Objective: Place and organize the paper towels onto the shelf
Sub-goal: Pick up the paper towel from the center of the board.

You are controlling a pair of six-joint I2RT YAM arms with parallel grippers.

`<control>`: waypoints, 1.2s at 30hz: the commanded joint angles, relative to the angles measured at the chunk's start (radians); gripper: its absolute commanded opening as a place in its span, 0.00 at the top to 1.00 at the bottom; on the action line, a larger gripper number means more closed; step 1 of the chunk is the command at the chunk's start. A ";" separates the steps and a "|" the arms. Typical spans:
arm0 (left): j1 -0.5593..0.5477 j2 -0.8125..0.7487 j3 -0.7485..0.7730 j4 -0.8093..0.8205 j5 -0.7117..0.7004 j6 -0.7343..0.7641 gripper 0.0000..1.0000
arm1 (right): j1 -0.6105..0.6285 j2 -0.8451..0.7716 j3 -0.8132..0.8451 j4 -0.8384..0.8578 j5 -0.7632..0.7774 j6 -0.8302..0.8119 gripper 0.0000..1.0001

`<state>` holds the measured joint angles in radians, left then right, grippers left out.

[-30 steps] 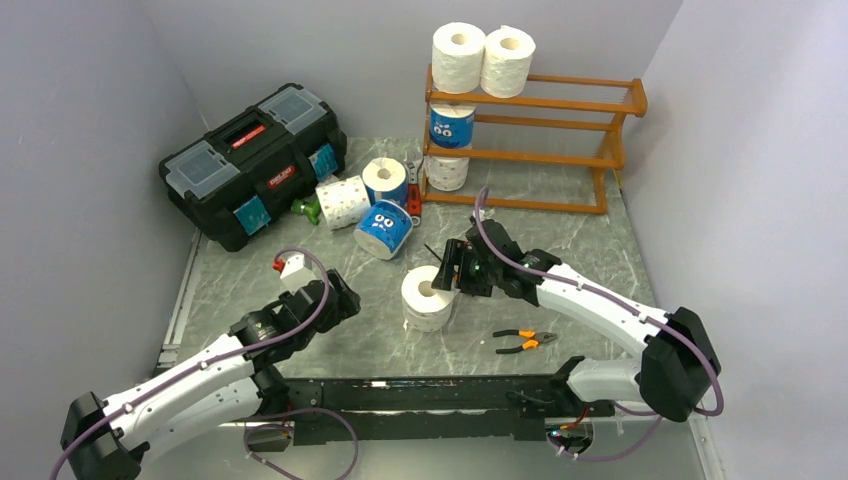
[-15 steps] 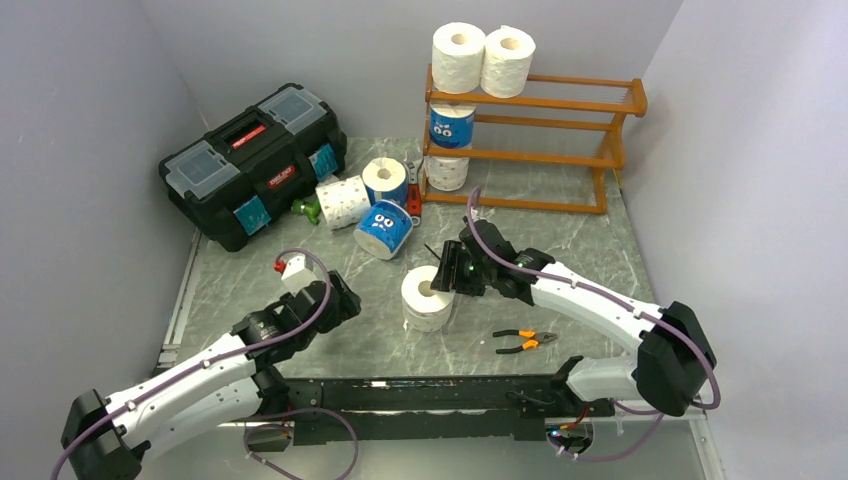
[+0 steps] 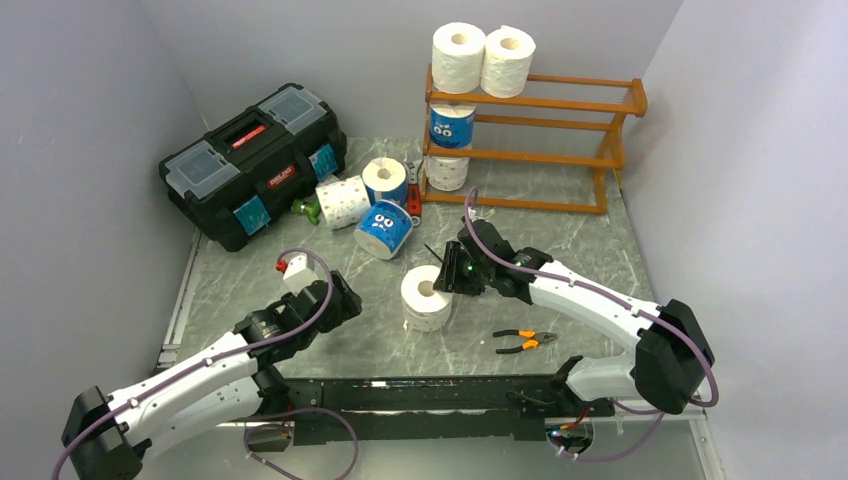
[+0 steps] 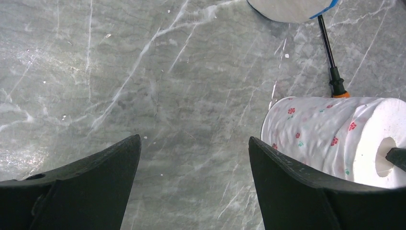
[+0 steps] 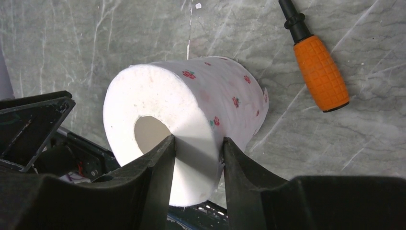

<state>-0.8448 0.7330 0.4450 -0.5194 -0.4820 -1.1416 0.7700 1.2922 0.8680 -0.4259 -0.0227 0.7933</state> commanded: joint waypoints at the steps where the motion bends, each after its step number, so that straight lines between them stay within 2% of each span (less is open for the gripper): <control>1: 0.004 0.006 -0.001 0.029 0.007 -0.004 0.12 | 0.008 -0.003 0.050 -0.015 0.021 -0.012 0.65; 9: 0.004 -0.002 -0.003 0.022 0.005 -0.004 0.12 | 0.006 -0.045 0.118 -0.066 0.020 -0.032 0.70; 14: 0.004 -0.023 -0.014 0.021 0.002 -0.008 0.12 | -0.020 -0.082 0.188 -0.122 0.080 -0.067 0.72; 23: 0.004 -0.062 -0.033 0.009 -0.003 -0.011 0.12 | -0.296 -0.146 0.111 -0.042 -0.081 0.007 0.77; 27: 0.004 -0.078 -0.039 0.005 -0.004 -0.008 0.12 | -0.392 -0.157 0.106 0.011 -0.067 0.051 0.78; 36: 0.006 -0.102 -0.042 -0.011 -0.017 0.017 0.11 | -0.483 -0.066 0.149 0.093 0.080 0.172 0.79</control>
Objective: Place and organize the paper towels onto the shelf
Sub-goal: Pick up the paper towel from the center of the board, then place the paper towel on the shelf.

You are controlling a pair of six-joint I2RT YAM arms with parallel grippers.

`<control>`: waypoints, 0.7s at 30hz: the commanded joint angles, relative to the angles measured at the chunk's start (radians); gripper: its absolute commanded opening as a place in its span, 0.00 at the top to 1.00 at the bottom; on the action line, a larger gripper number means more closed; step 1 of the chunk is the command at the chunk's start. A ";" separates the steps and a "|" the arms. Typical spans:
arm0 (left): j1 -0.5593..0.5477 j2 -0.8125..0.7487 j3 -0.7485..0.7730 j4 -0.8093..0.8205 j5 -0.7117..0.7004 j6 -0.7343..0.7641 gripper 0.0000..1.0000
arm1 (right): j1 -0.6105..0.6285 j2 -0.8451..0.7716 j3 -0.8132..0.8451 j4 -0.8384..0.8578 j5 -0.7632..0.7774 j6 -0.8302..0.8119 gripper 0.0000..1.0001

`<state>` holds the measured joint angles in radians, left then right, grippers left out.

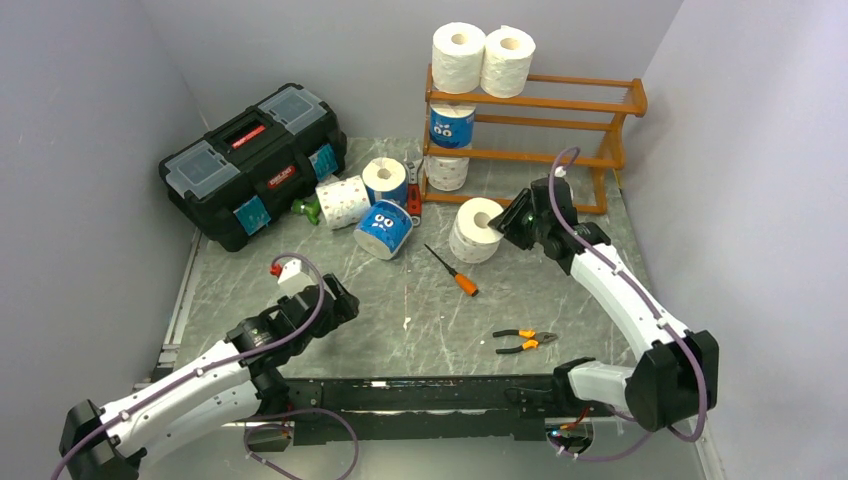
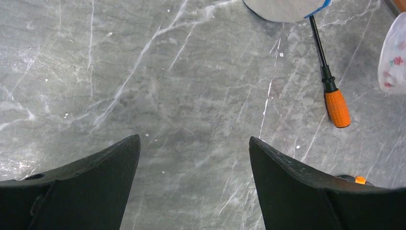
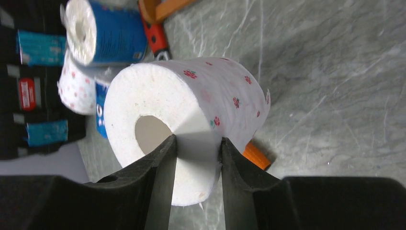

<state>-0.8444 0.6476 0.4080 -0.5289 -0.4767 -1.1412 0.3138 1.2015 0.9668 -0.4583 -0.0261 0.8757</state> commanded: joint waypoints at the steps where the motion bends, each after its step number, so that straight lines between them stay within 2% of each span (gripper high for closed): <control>1: 0.005 -0.018 -0.002 -0.002 -0.023 0.019 0.10 | -0.032 0.037 0.052 0.135 0.109 0.101 0.79; 10: 0.007 -0.047 -0.005 -0.029 -0.022 0.043 0.10 | -0.101 0.199 0.149 0.192 0.199 0.116 0.80; 21: 0.010 -0.086 0.003 -0.084 -0.063 0.055 0.08 | -0.121 0.416 0.330 0.198 0.175 0.102 0.80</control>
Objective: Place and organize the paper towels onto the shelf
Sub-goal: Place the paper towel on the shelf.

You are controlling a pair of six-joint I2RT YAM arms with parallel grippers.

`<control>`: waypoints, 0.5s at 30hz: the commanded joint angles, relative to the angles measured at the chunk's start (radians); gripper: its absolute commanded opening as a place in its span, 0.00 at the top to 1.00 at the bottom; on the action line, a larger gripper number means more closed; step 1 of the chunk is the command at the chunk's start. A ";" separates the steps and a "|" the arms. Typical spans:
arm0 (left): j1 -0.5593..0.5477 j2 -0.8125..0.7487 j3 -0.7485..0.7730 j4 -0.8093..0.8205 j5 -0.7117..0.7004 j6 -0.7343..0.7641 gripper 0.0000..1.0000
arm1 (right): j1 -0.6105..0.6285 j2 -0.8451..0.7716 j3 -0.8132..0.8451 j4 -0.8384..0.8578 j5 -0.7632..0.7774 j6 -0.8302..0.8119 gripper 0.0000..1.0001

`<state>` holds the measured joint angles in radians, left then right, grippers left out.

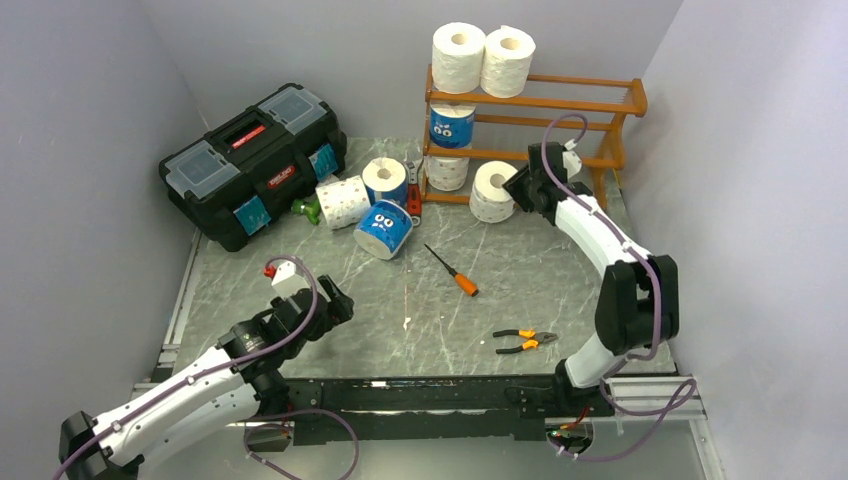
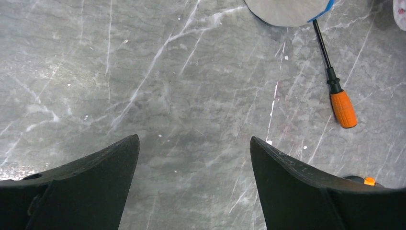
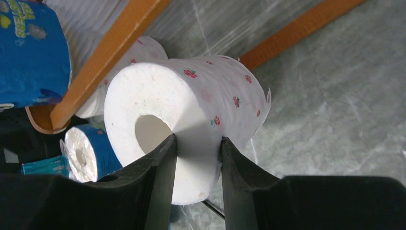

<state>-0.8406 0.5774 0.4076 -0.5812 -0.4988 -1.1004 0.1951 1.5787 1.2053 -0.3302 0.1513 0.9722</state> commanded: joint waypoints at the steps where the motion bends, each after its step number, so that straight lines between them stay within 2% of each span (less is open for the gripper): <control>1: 0.006 -0.021 0.002 -0.038 -0.043 0.014 0.08 | -0.002 0.052 0.101 0.069 -0.005 0.006 0.80; 15: 0.008 -0.017 0.011 -0.052 -0.062 0.019 0.07 | -0.003 0.145 0.168 0.066 0.015 0.013 0.80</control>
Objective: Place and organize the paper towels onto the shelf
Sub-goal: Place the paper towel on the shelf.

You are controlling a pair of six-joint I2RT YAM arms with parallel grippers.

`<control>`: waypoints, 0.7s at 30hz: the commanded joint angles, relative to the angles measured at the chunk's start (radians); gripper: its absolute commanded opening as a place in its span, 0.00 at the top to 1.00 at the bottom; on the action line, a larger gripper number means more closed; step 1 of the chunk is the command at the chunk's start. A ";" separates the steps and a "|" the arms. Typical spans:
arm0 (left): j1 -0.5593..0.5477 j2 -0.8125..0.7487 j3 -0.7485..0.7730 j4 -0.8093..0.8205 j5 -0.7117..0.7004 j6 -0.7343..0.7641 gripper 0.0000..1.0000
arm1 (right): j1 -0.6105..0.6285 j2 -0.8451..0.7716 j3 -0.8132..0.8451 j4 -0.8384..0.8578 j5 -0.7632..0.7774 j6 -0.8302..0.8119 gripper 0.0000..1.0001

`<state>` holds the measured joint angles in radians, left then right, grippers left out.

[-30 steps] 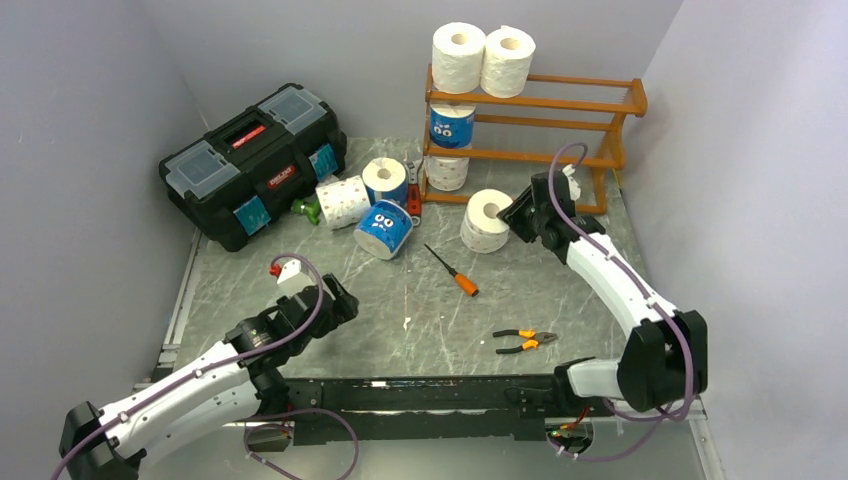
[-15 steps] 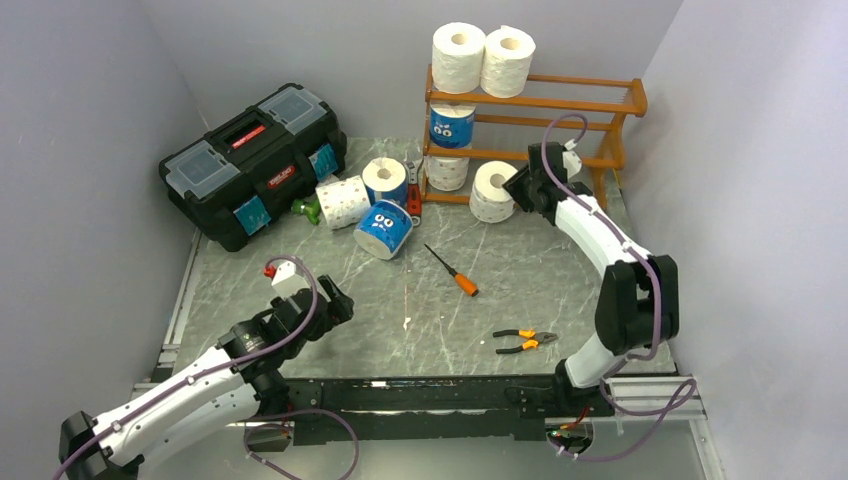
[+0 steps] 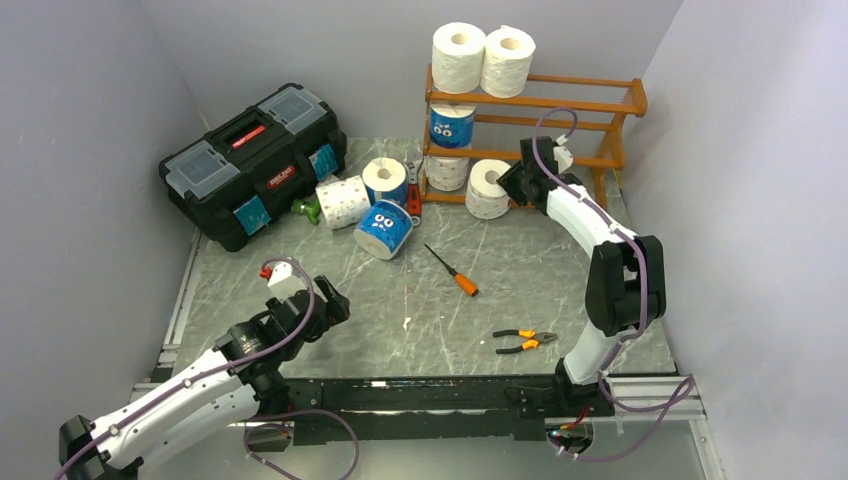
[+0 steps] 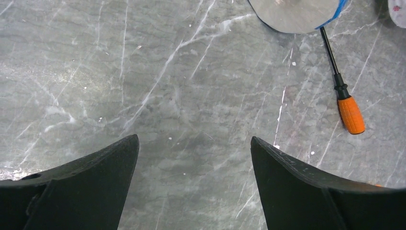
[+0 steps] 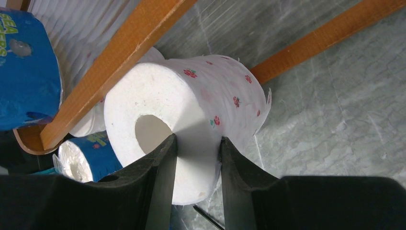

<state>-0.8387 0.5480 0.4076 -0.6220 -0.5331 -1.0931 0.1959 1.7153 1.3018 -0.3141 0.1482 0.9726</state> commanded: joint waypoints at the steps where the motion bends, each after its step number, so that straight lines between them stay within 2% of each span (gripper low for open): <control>1: 0.006 0.013 0.013 -0.011 -0.028 0.012 0.07 | -0.005 0.016 0.076 0.048 0.019 0.012 0.80; 21: 0.005 0.043 0.014 -0.009 -0.018 -0.007 0.07 | -0.033 0.066 0.123 0.070 0.028 0.077 0.80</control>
<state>-0.8371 0.5797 0.4076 -0.6376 -0.5392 -1.0939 0.1711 1.7809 1.3659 -0.3122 0.1497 1.0172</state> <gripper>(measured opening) 0.927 0.374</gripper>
